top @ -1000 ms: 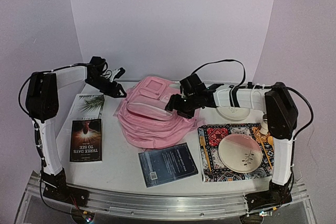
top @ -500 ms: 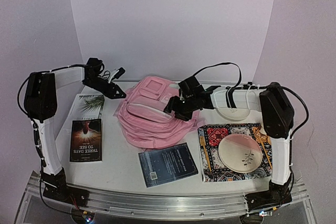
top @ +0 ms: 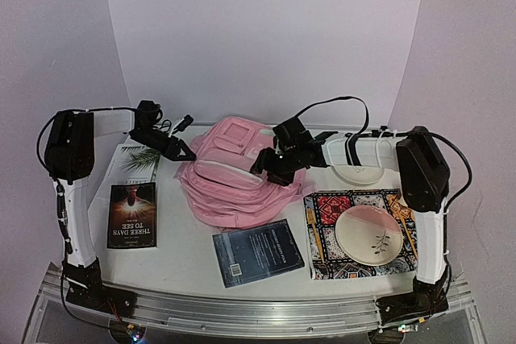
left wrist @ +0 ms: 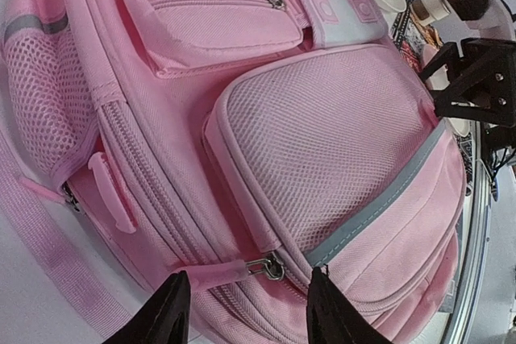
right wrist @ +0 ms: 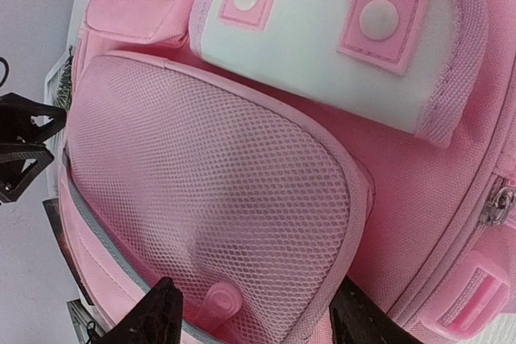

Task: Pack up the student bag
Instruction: Adjust the student bag at the center of the board.

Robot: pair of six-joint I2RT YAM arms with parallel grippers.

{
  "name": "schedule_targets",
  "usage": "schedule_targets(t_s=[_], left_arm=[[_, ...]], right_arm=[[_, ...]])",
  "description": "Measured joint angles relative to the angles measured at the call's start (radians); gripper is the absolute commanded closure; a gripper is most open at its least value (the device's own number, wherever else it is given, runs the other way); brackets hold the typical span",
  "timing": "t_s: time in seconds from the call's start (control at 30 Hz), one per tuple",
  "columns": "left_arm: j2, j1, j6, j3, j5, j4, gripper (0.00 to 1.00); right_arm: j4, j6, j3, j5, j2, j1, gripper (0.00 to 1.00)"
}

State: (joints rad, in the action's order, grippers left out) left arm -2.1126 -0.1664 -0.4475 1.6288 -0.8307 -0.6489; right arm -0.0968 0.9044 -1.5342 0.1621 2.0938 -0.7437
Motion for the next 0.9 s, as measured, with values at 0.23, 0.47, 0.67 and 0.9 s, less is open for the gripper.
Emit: schedule_targets(t_s=[0.23,0.47,0.67,0.9], left_arm=[[-0.043,0.004,0.01,0.023,-0.011,-0.006,0.48],[-0.06,0.009,0.024,0.053,0.013,-0.006,0.42],[-0.087,0.029,0.048,0.093,0.033,-0.006,0.4],[-0.088,0.036,0.055,0.084,-0.014,-0.002,0.42]], right_arm=[[0.0,-0.002,-0.004,0.006,0.001,0.0,0.39],[0.0,-0.007,-0.007,0.01,0.002,0.0,0.39],[0.0,-0.01,-0.018,0.015,0.01,0.0,0.39],[0.001,-0.013,-0.024,0.018,0.018,0.0,0.39]])
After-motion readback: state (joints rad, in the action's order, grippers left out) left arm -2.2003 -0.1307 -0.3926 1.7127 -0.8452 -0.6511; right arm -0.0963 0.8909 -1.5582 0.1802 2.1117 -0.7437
